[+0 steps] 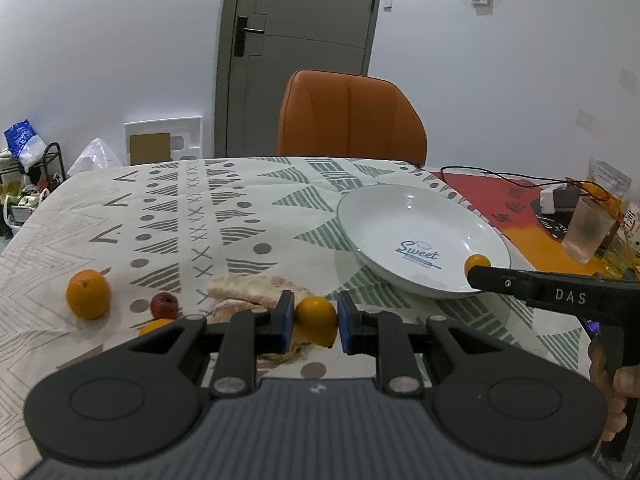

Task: Organize fruits
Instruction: 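Carry both small oranges over the white bowl and open both grippers to drop them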

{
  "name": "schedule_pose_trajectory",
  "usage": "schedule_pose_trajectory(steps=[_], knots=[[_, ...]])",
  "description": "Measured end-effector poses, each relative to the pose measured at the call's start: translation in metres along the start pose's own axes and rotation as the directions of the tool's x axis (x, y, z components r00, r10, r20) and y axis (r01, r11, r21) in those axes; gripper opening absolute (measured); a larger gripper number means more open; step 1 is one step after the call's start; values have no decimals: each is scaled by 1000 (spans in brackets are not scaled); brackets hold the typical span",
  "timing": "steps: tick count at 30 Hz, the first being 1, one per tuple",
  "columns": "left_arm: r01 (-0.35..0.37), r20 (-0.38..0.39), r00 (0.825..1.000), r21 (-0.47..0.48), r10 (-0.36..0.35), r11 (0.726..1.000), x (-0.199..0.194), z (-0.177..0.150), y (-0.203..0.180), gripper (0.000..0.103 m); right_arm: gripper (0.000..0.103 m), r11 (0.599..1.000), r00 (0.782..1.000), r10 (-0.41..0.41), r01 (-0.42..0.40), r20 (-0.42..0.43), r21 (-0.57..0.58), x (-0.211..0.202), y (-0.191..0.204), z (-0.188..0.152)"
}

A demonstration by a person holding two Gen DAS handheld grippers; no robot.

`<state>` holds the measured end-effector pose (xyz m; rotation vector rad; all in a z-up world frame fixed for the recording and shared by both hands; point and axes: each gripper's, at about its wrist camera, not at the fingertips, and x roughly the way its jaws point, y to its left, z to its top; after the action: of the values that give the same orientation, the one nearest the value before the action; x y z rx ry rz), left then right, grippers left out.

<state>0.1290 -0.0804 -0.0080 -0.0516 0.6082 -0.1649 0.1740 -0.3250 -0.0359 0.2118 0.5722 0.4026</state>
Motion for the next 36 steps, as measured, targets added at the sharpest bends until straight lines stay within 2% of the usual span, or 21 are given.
schedule_pose_trajectory(steps=[3, 4, 6, 25, 36], knots=[[7, -2, 1000, 8, -7, 1000, 3, 1, -5, 21, 21, 1000, 1000, -19, 19, 6, 13, -2, -7, 1], [8, -3, 1000, 10, -8, 1000, 4, 2, -6, 21, 26, 1000, 1000, -25, 25, 12, 16, -4, -8, 1], [13, -2, 1000, 16, -13, 1000, 5, 4, -9, 21, 28, 999, 999, -37, 36, 26, 19, -6, -10, 1], [52, 6, 999, 99, -53, 994, 26, 24, -41, 21, 33, 998, 999, -22, 21, 27, 55, -12, -23, -8], [98, 0, 995, 144, -99, 985, 42, 34, -68, 21, 33, 996, 999, -31, 29, 29, 79, -18, -34, -14]])
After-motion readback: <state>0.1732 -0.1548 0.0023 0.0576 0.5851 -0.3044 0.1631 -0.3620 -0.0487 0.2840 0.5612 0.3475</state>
